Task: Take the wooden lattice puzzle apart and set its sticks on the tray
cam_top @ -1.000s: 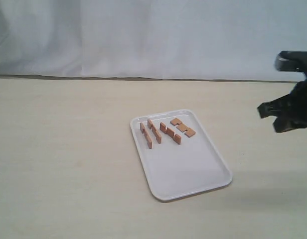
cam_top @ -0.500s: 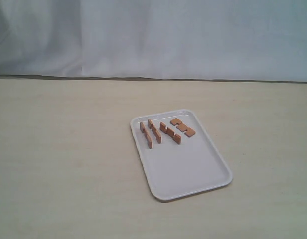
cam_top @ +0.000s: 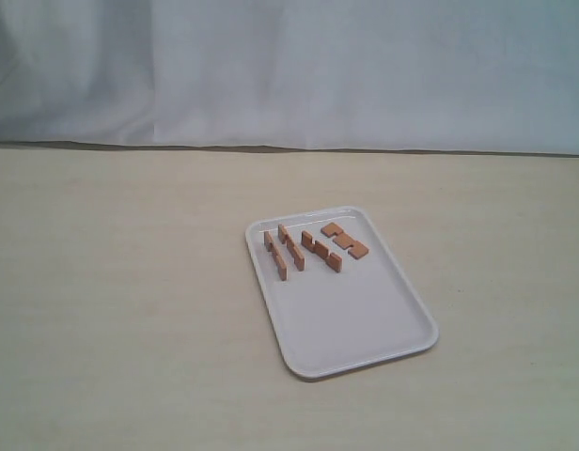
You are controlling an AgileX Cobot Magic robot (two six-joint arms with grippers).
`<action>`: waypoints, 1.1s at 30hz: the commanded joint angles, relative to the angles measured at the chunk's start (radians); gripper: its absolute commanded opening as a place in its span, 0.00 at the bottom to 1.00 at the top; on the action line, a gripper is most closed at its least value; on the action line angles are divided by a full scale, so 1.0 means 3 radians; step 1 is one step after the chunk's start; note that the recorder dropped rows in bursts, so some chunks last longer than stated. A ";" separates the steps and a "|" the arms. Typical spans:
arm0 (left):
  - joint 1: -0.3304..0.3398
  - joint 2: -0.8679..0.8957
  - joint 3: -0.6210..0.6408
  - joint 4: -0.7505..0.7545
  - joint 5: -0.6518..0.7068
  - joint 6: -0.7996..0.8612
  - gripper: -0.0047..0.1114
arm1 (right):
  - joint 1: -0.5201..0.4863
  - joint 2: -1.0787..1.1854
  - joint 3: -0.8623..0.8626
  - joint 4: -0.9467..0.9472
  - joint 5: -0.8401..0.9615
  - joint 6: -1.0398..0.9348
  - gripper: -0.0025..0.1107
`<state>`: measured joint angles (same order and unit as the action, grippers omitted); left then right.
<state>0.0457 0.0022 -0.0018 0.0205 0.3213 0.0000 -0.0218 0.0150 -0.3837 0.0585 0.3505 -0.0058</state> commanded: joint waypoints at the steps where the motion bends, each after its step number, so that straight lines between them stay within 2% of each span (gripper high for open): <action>1: -0.0003 -0.0007 0.0006 -0.0018 -0.0043 0.0000 0.04 | 0.0005 -0.0050 0.0003 -0.0072 -0.0019 -0.0005 0.06; 6: -0.0003 -0.0007 0.0006 -0.0018 -0.0043 0.0000 0.04 | 0.0005 -0.0050 0.0026 -0.0002 -0.0034 -0.0005 0.06; 11: -0.0003 -0.0007 0.0006 -0.0018 -0.0043 0.0000 0.04 | 0.0005 -0.0050 0.0671 -0.0002 -0.0639 -0.0018 0.06; 16: -0.0003 -0.0007 0.0006 -0.0018 -0.0043 0.0000 0.04 | 0.0005 -0.0050 0.1279 0.0080 -0.1003 -0.0006 0.06; 18: -0.0003 -0.0007 0.0006 -0.0018 -0.0043 0.0000 0.04 | 0.0005 -0.0050 0.1279 0.0128 -0.0777 -0.0021 0.06; 33: -0.0003 -0.0007 0.0006 -0.0015 -0.0043 0.0000 0.04 | 0.0005 -0.0050 0.1279 0.0127 -0.0229 -0.0084 0.06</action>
<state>0.0457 0.0022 -0.0018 0.0205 0.3213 0.0000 -0.0218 0.0040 -0.0033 0.0922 0.2425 -0.0206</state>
